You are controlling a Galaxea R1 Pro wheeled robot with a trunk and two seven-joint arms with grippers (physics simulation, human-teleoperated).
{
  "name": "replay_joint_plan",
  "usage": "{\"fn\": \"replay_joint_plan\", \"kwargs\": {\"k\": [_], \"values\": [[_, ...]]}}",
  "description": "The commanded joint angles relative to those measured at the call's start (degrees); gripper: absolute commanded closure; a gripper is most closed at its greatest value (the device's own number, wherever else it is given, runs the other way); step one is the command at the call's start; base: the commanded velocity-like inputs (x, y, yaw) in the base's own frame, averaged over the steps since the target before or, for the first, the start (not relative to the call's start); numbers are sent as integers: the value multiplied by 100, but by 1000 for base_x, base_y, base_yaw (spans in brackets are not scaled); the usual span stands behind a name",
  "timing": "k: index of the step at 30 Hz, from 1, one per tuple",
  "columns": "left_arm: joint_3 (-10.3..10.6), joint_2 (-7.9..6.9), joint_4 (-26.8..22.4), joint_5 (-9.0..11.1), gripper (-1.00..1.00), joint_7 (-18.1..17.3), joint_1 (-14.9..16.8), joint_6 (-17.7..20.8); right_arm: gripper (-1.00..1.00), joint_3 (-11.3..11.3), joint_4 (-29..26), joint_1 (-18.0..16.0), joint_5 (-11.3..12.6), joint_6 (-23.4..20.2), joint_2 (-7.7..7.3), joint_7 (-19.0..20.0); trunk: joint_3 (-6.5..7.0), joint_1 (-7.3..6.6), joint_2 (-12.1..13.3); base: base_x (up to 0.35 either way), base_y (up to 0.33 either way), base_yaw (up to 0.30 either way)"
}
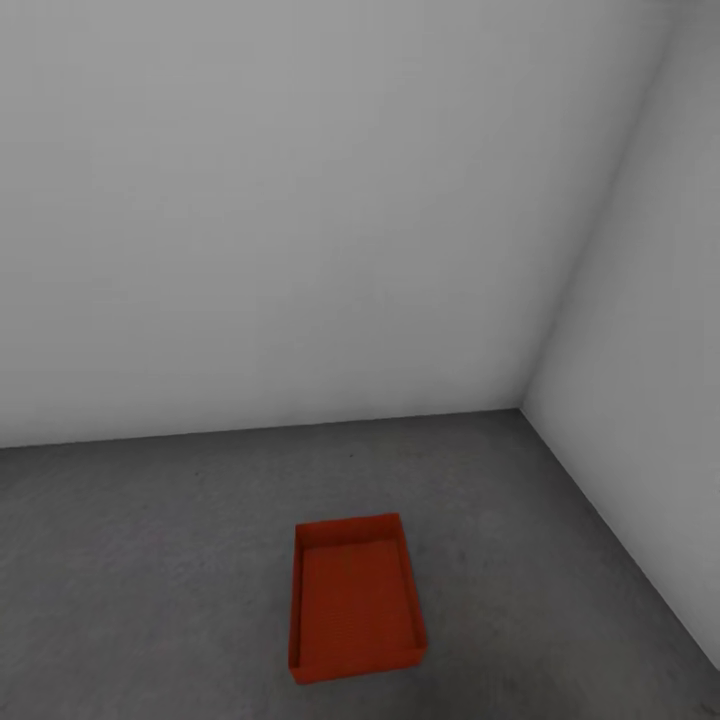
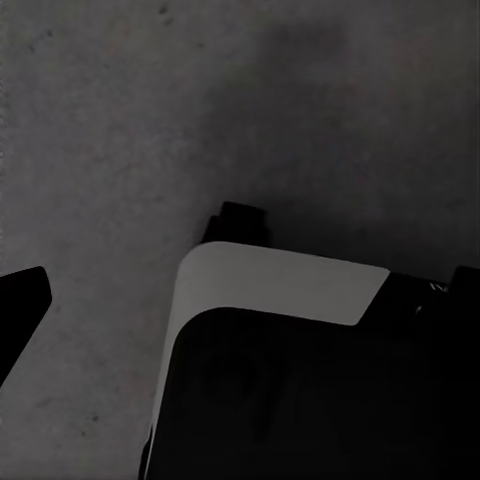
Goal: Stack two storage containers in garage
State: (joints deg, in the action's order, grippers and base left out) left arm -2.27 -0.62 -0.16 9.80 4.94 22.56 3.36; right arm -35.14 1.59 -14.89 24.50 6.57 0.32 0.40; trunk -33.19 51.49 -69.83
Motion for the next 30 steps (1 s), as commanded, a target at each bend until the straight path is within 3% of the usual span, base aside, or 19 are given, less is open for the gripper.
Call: {"fn": "replay_joint_plan", "kwargs": {"k": [1, 22, 30], "values": [[-21, 0, -2, 30, -100, 9, 2, 21, -100, -46, 17, -6, 46, 30, 3, 4, 14, -23, 39, 0, 0, 0], [-19, -8, -2, 39, -100, -2, 2, 16, -100, -46, 17, -6, 72, 37, 12, -13, 536, -484, 881, 0, 0, 0], [-27, -17, -2, 40, -100, 5, -1, -8, -100, -46, 17, -6, 72, 37, 12, -13, 609, -484, 881, 0, 0, 0]]}}
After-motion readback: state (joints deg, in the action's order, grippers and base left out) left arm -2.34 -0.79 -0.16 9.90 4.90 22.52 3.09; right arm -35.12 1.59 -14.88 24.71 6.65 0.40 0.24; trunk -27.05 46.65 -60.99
